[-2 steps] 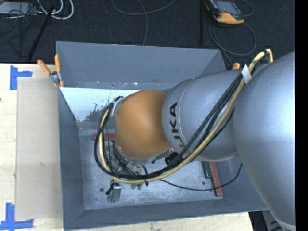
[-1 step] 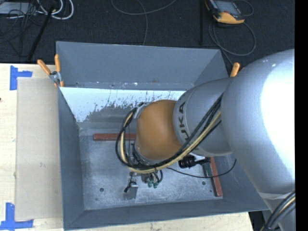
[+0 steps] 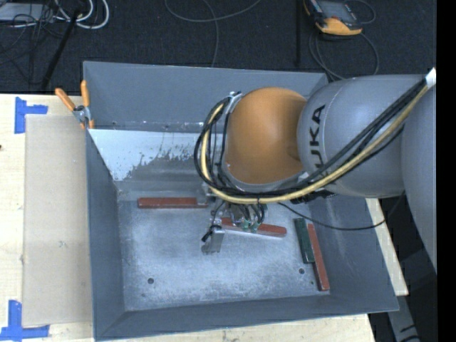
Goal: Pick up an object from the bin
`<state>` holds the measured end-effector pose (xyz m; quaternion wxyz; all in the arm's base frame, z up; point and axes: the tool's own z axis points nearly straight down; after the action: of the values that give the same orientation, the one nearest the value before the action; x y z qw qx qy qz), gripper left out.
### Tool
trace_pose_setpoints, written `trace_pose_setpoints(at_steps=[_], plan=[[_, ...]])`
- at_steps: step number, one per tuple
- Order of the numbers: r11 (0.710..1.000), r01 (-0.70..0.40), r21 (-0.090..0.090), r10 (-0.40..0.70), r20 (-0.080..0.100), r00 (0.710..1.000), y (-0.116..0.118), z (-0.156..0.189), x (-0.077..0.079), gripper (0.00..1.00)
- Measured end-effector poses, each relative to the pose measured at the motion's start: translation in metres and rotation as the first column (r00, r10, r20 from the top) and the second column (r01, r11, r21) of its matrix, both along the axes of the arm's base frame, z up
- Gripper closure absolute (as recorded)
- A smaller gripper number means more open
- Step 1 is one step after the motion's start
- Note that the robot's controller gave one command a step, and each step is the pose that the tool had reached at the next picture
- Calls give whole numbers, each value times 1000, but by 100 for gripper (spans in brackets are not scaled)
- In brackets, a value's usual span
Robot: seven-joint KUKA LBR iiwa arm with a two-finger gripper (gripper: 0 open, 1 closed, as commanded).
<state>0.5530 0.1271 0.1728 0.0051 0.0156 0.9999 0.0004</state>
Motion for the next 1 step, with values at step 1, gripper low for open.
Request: trace_pose_setpoints(at_steps=[1], plan=[[988, -157, -3, 156, -14, 988, -70, -89, 45, 0]])
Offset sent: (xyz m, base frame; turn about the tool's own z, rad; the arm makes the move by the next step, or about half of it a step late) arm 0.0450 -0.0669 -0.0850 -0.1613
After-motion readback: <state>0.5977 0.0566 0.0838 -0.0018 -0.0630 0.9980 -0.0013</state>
